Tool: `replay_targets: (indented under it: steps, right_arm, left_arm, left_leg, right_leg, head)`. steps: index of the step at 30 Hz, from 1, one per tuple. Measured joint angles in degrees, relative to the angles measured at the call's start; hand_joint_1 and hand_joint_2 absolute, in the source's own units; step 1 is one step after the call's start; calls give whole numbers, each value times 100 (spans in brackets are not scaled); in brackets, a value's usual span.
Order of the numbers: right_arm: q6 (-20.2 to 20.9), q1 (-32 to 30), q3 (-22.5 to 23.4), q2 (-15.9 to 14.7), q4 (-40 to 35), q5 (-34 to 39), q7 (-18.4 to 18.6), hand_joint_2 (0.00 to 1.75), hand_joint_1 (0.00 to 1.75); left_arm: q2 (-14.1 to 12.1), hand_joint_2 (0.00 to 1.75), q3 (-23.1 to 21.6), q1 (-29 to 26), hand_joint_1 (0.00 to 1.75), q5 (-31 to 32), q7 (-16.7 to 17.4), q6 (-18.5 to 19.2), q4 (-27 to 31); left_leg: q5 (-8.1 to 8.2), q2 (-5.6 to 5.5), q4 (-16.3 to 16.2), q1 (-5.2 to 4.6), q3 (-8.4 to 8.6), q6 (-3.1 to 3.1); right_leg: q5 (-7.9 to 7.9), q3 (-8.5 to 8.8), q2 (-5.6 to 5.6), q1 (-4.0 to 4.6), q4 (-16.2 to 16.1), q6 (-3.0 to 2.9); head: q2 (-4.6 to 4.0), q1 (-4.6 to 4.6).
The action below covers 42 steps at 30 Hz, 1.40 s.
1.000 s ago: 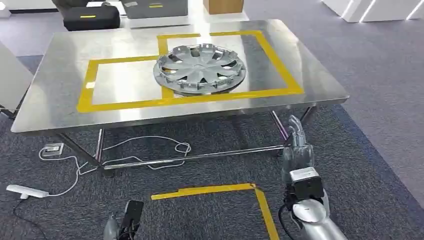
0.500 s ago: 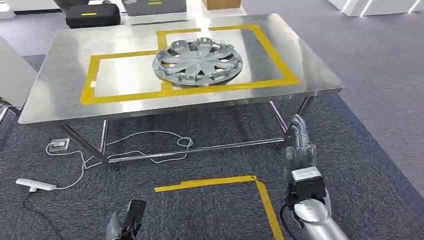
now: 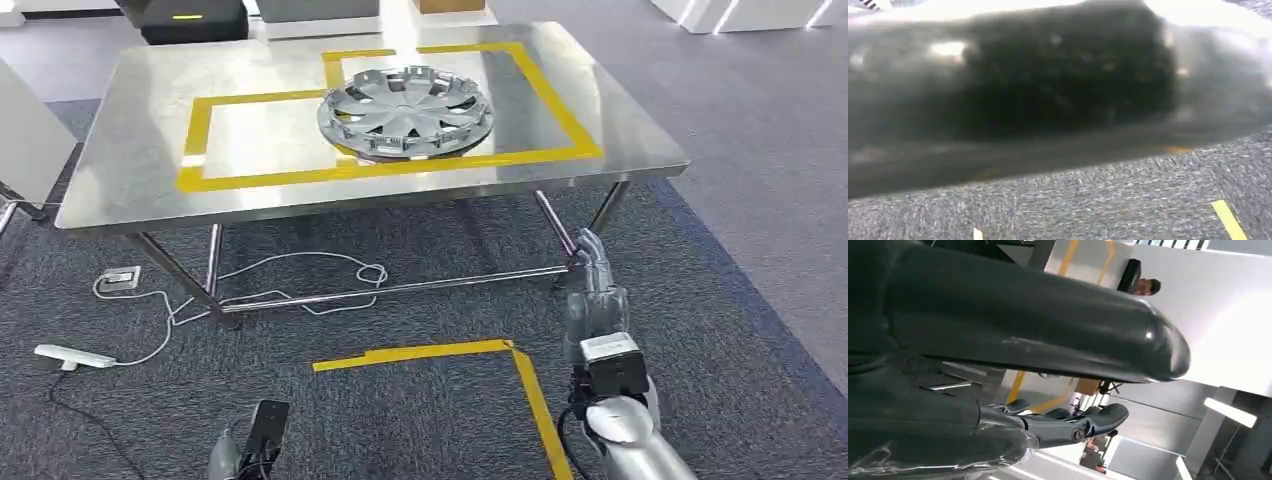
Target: Take the parts from the cabinet and place them on the table.
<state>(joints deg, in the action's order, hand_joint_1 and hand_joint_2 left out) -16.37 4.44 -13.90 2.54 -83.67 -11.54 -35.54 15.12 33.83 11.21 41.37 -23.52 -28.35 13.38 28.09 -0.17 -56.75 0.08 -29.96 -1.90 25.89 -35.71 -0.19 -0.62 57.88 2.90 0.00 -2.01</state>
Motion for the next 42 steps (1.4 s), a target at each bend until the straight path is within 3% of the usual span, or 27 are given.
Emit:
replay_targets:
  steps: [1, 2, 3, 4, 5, 6, 8, 9, 10, 12, 13, 14, 15, 17, 23, 28, 29, 30, 32, 33, 34, 35, 36, 38, 39, 40, 42]
  right_arm:
    - [22, -9, 11, -20, 7, 0, 149, 0, 0]
    - [61, -45, 65, -74, 22, 11, 290, 0, 0]
    - [116, -104, 118, -118, 70, 39, 277, 0, 0]
    - [177, -152, 188, -179, 138, 57, 220, 0, 0]
    - [236, -175, 256, -219, 208, 59, 168, 0, 0]
    - [265, -184, 291, -265, 249, 46, 142, 0, 0]
    - [293, -183, 334, -289, 310, 24, 127, 0, 0]
    - [299, -184, 343, -289, 341, -5, 133, 0, 0]
    - [317, -184, 350, -291, 365, -48, 148, 0, 0]
    - [337, -180, 369, -291, 411, -74, 175, 0, 0]
    - [345, -171, 372, -291, 431, -74, 185, 0, 0]
    - [361, -173, 374, -291, 437, -81, 188, 0, 0]
    - [384, -156, 382, -291, 446, -85, 188, 0, 0]
    - [411, -148, 396, -293, 487, -87, 199, 0, 0]
    - [420, -149, 400, -293, 571, -101, 199, 0, 0]
    - [422, -156, 413, -291, 590, -83, 199, 0, 0]
    - [420, -161, 420, -291, 590, -83, 199, 0, 0]
    - [420, -162, 424, -291, 590, -81, 199, 0, 0]
    - [420, -172, 433, -291, 599, -81, 199, 0, 0]
    - [420, -188, 431, -291, 608, -81, 201, 0, 0]
    - [420, -206, 431, -291, 619, -81, 201, 0, 0]
    - [420, -220, 442, -291, 630, -76, 205, 0, 0]
    - [420, -220, 448, -291, 627, -77, 205, 0, 0]
    - [420, -204, 461, -291, 627, -76, 205, 0, 0]
    - [420, -177, 461, -291, 627, -77, 207, 0, 0]
    - [420, -182, 459, -289, 623, -76, 199, 0, 0]
    - [426, -200, 461, -289, 623, -77, 203, 0, 0]
  left_arm:
    - [-7, 0, 4, 1, 0, -31, -4, -7, 0]
    - [-7, 0, 7, -18, 0, -79, -20, -7, 0]
    - [-11, 0, 11, -48, 0, -109, -33, 4, 0]
    - [-22, 0, 15, -64, 0, -122, -52, 4, 0]
    - [-39, 0, 22, -73, 0, -127, -61, 9, 0]
    - [-50, 0, 28, -89, 0, -125, -66, 17, 0]
    - [-52, 0, 35, -95, 0, -125, -66, 17, 0]
    - [-52, 0, 37, -94, 0, -125, -66, 17, 0]
    - [-55, 0, 39, -93, 0, -125, -66, 17, 0]
    - [-61, 0, 44, -92, 0, -125, -66, 15, 0]
    - [-64, 0, 46, -90, 0, -125, -66, 15, 0]
    - [-63, 0, 48, -83, 0, -125, -63, 13, 0]
    - [-61, 0, 48, -74, 0, -120, -63, 11, 0]
    - [-68, 0, 55, -81, 0, -118, -37, 13, 0]
    - [-92, 0, 61, -82, 0, -116, -13, 13, 0]
    - [-94, 0, 66, -80, 0, -107, -13, 13, 0]
    - [-94, 0, 63, -77, 0, -107, -13, 13, 0]
    - [-94, 0, 63, -76, 0, -103, -13, 13, 0]
    - [-90, 0, 63, -80, 0, -103, -11, 13, 0]
    - [-92, 0, 63, -81, 0, -103, -11, 13, 0]
    - [-94, 0, 63, -82, 0, -103, -11, 13, 0]
    - [-94, 0, 66, -86, 0, -103, -7, 13, 0]
    - [-94, 0, 66, -90, 0, -103, -7, 13, 0]
    - [-92, 0, 63, -88, 0, -103, -7, 13, 0]
    - [-94, 0, 63, -83, 0, -103, -7, 13, 0]
    - [-94, 0, 63, -78, 0, -103, -7, 13, 0]
    - [-87, 0, 63, -83, 0, -103, -7, 13, 0]
  left_leg:
    - [33, -15, -3, -31, -23, 49]
    - [19, -17, -8, -57, -29, 38]
    - [2, -18, -12, -98, -30, 13]
    - [-38, -23, -11, -105, -53, -5]
    - [-49, -27, -23, -105, -97, -21]
    - [-61, -24, -28, -107, -122, -30]
    - [-75, -17, -28, -108, -140, -39]
    - [-78, -13, -28, -110, -145, -39]
    - [-83, -11, -30, -112, -153, -46]
    - [-98, -13, -64, -147, -189, -70]
    - [-141, -25, -12, -139, -190, -119]
    - [-182, -24, 68, -110, -159, -76]
    - [-206, -24, 85, -108, -174, -39]
    - [-208, -24, 77, -119, -196, -40]
    - [-227, -23, 46, -130, -250, -62]
    - [-306, -17, 76, -109, -261, -134]
    - [-336, -2, 101, -81, -264, -150]
    - [-348, 0, 100, -77, -281, -168]
    - [-363, 11, 96, -81, -321, -172]
    - [-376, 12, 91, -83, -347, -165]
    - [-391, 12, 89, -84, -370, -157]
    - [-402, 11, 88, -83, -388, -144]
    - [-413, 6, 86, -82, -401, -127]
    - [-424, 3, 74, -79, -402, -97]
    - [-422, -1, 49, -117, -423, -35]
    - [-432, 1, 40, -112, -433, -2]
    - [-466, 1, 42, -77, -441, 61]
  right_leg:
    - [192, -35, 2, 13, 135, -67]
    - [205, 76, -5, 14, -40, -437]
    - [-142, 100, 16, 18, -76, -713]
    - [-197, 77, 20, 15, -56, -690]
    - [-194, 66, 13, 13, -88, -641]
    - [-236, 48, 13, 2, -99, -546]
    - [-262, 43, 20, -1, -134, -497]
    - [-269, 46, 23, -6, -151, -426]
    - [-280, 47, 22, -14, -170, -327]
    - [-332, 74, 18, -50, -253, -45]
    - [-367, 88, 11, -62, -302, 40]
    - [-325, 85, 8, -39, -320, 16]
    - [-393, 66, 13, -39, -349, -104]
    - [-396, 54, 10, -46, -351, -47]
    - [-445, 9, 13, -55, -349, 23]
    - [-485, -6, 12, -62, -354, 83]
    - [-380, -93, 17, -64, -273, 91]
    - [-114, -194, 14, -62, 8, 90]
    - [447, -581, 14, -66, 1035, 104]
    - [633, -741, 13, -64, 1471, 110]
    - [701, -792, 13, -65, 1679, 108]
    - [638, -683, 13, -65, 1580, 101]
    - [470, -423, 12, -66, 1196, 86]
    - [135, 272, 8, -69, 118, 55]
    - [208, 459, 8, -38, -229, 32]
    - [149, 492, 29, -39, -231, -28]
    - [141, 460, 30, 2, -187, -79]
  head:
    - [0, -28]
    - [0, -33]
    - [0, -22]
    - [0, 5]
    - [0, -4]
    - [0, 0]
    - [0, -2]
    - [0, 2]
    - [0, 2]
    - [0, 5]
    - [0, 18]
    - [0, 11]
    - [0, -5]
    - [0, -2]
    - [0, 2]
    - [0, 4]
    - [0, 0]
    - [0, -20]
    - [0, -19]
    - [0, -26]
    - [0, -24]
    - [0, -28]
    - [0, -28]
    - [0, -28]
    - [0, -24]
    - [0, 0]
    - [0, -6]
